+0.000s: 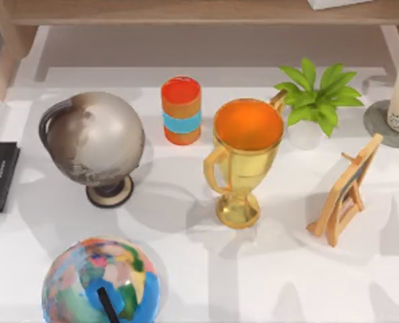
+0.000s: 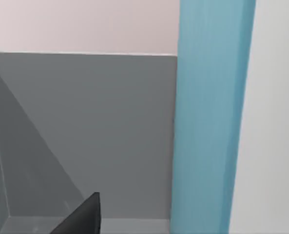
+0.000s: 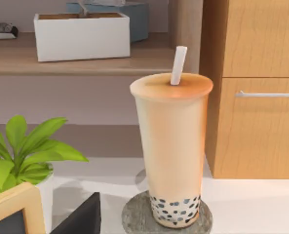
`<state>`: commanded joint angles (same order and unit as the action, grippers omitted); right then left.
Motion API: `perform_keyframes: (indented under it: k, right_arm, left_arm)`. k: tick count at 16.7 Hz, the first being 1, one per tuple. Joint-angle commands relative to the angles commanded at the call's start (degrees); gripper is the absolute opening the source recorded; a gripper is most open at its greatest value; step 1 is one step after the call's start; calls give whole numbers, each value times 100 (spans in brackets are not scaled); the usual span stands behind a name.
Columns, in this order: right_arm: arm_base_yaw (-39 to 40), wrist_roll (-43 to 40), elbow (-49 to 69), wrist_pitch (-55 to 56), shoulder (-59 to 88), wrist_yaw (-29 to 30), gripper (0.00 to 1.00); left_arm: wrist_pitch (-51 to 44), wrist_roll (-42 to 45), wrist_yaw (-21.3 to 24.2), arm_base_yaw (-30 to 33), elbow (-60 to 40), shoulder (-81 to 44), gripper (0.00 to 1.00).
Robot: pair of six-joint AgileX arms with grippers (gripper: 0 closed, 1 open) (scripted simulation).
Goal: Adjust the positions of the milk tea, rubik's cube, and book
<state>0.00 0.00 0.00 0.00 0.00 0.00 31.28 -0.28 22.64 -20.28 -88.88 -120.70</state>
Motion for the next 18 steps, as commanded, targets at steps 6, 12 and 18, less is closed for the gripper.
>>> perform_keyframes:
  k: [6,12,18]
  right_arm:
    - [0,0,0,0,0,0,100]
    - [0,0,0,0,0,0,100]
    - [0,0,0,0,0,0,100]
  left_arm:
    - [0,0,0,0,0,0,62]
    - [0,0,0,0,0,0,17]
    - [0,0,0,0,0,0,0]
